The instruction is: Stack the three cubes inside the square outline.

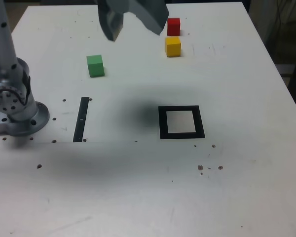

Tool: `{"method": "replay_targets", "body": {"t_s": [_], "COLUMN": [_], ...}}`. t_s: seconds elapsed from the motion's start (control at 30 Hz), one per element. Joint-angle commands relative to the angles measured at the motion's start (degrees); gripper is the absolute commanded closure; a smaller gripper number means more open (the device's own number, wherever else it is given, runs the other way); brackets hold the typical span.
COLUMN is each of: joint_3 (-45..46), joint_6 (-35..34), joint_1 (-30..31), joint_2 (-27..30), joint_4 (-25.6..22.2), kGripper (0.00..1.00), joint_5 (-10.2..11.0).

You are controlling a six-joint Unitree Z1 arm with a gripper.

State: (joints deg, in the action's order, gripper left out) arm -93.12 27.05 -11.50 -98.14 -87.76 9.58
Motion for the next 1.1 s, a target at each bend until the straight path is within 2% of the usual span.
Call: {"method": "replay_targets", "body": {"t_s": [0.0,0.37,0.53,0.77,1.07], "joint_3": [-3.4,-17.1,-23.5,-33.7,-45.1], "joint_6": [1.8,9.9,13.2,15.9,17.2], "joint_1": [-2.2,-13.4,-19.0,-25.7,-29.7], "joint_2": [-3.2,-12.4,-16.9,-26.7,-37.7], "joint_4": [-0.8,-3.7,-4.7,-5.6,-6.0], "kGripper": [0.01,0.01,0.01,0.01,0.01], "joint_5": [0.5,0.8,0.1,-1.0,0.6]}}
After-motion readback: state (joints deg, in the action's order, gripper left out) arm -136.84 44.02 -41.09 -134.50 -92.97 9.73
